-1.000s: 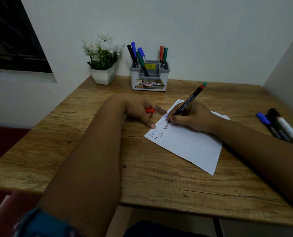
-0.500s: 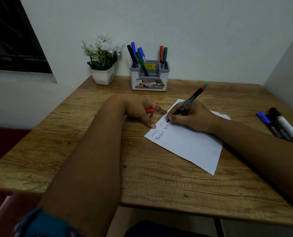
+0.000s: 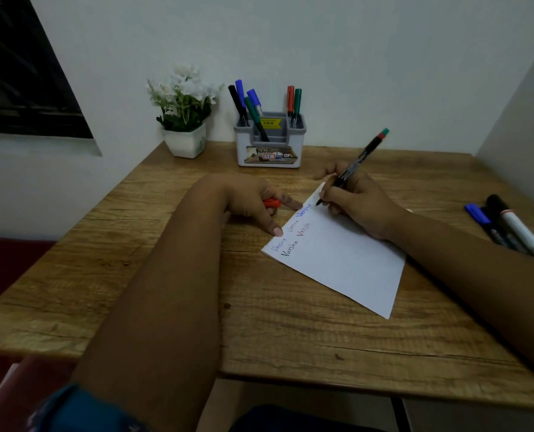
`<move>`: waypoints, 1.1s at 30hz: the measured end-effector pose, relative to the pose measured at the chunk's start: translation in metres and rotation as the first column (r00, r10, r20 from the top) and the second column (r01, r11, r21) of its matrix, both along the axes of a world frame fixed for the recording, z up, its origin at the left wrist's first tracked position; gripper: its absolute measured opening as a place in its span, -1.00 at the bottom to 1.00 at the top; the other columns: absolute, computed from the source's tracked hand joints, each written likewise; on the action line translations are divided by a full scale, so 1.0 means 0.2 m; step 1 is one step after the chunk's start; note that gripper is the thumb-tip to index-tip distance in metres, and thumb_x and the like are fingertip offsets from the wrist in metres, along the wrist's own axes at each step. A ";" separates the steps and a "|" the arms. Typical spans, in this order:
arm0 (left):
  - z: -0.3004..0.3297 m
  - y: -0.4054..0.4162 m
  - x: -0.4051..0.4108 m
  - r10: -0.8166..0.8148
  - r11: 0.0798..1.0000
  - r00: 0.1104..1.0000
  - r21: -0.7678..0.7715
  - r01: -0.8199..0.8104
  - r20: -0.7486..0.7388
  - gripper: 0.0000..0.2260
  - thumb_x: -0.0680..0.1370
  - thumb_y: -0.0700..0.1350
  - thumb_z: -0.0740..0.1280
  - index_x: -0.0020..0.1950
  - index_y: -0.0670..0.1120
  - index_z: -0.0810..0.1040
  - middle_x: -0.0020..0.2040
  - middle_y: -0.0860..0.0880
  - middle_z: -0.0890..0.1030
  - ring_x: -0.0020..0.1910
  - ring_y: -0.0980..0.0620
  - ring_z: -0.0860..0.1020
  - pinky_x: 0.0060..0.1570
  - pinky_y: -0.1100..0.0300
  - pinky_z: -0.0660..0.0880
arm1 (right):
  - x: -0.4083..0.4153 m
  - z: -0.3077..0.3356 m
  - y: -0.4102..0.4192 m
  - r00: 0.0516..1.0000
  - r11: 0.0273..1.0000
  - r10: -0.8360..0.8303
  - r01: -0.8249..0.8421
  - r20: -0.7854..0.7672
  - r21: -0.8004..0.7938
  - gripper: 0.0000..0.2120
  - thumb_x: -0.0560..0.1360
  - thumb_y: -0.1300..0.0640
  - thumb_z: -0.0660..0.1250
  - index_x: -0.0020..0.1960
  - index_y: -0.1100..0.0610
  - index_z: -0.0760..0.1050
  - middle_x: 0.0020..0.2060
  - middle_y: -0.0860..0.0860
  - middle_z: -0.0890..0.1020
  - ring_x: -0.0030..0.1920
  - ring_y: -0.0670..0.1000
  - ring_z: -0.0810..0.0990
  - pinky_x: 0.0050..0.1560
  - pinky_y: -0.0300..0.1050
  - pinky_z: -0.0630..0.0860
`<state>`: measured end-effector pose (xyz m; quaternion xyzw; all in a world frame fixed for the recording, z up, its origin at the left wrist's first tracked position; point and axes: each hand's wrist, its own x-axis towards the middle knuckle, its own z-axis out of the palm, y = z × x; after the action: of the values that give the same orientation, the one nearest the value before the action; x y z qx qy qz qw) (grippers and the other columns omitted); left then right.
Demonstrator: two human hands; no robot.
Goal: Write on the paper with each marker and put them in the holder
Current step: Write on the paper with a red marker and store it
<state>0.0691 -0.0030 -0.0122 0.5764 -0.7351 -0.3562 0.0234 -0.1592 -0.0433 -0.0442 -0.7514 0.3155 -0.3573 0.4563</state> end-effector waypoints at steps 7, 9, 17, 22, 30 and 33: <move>0.00 0.00 0.00 0.006 1.000 1.000 0.009 -0.006 0.000 -0.36 0.39 0.02 0.51 0.40 0.30 0.35 -0.20 0.03 0.45 -0.25 0.12 0.43 -0.20 0.18 0.32 | 0.00 0.02 0.00 0.970 0.991 0.128 -0.132 -0.205 -0.005 -0.89 0.48 0.46 0.30 -0.10 0.35 0.59 -0.10 0.24 0.66 -0.11 0.01 0.61 -0.10 -0.29 0.53; 0.00 -0.01 0.00 0.003 1.000 1.000 0.010 -0.003 0.007 -0.36 0.39 0.02 0.51 0.41 0.29 0.35 -0.19 0.02 0.46 -0.26 0.12 0.44 -0.21 0.19 0.33 | 0.00 0.02 -0.01 0.979 0.992 0.122 -0.116 -0.162 0.050 -0.88 0.50 0.45 0.28 -0.11 0.33 0.58 -0.17 0.17 0.65 -0.24 -0.13 0.60 -0.21 -0.36 0.51; 0.00 -0.01 0.00 0.020 0.999 1.000 0.028 -0.020 -0.011 -0.37 0.39 0.01 0.52 0.39 0.30 0.37 -0.20 0.03 0.46 -0.23 0.11 0.45 -0.18 0.18 0.32 | 0.00 0.00 -0.02 0.966 0.991 0.070 -0.095 -0.248 -0.090 -0.93 0.48 0.37 0.36 -0.16 0.31 0.61 -0.19 0.24 0.67 -0.28 -0.06 0.59 -0.10 -0.16 0.56; 0.00 0.00 -0.01 0.014 0.999 1.000 0.030 -0.014 -0.010 -0.36 0.40 -0.02 0.51 0.41 0.28 0.36 -0.15 -0.01 0.46 -0.21 0.09 0.45 -0.19 0.18 0.32 | 0.00 -0.01 -0.03 0.953 0.987 0.055 -0.097 -0.297 -0.127 -0.94 0.47 0.34 0.39 -0.14 0.26 0.63 -0.20 0.13 0.69 -0.18 0.03 0.64 -0.04 -0.04 0.58; 0.00 0.00 -0.01 0.012 0.999 1.000 0.037 -0.012 -0.003 -0.35 0.40 -0.02 0.51 0.43 0.26 0.34 -0.18 0.00 0.46 -0.21 0.09 0.45 -0.17 0.18 0.34 | 0.00 -0.01 -0.04 0.955 0.984 0.074 -0.117 -0.288 -0.136 -0.87 0.45 0.35 0.39 -0.19 0.16 0.64 -0.22 0.16 0.68 -0.22 -0.01 0.61 -0.07 -0.03 0.54; 0.01 0.00 -0.01 0.016 0.999 1.000 0.044 -0.016 -0.005 -0.35 0.40 -0.02 0.51 0.42 0.27 0.34 -0.17 0.01 0.47 -0.21 0.09 0.45 -0.17 0.18 0.34 | 0.00 -0.01 -0.04 0.954 0.983 0.069 -0.116 -0.293 -0.145 -0.90 0.45 0.34 0.40 -0.18 0.19 0.64 -0.22 0.16 0.68 -0.22 0.00 0.60 -0.08 -0.01 0.54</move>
<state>0.0675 -0.0027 -0.0107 0.5815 -0.7225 -0.3736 0.0157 -0.1595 -0.0517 -0.0470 -0.8435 0.3127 -0.2471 0.3600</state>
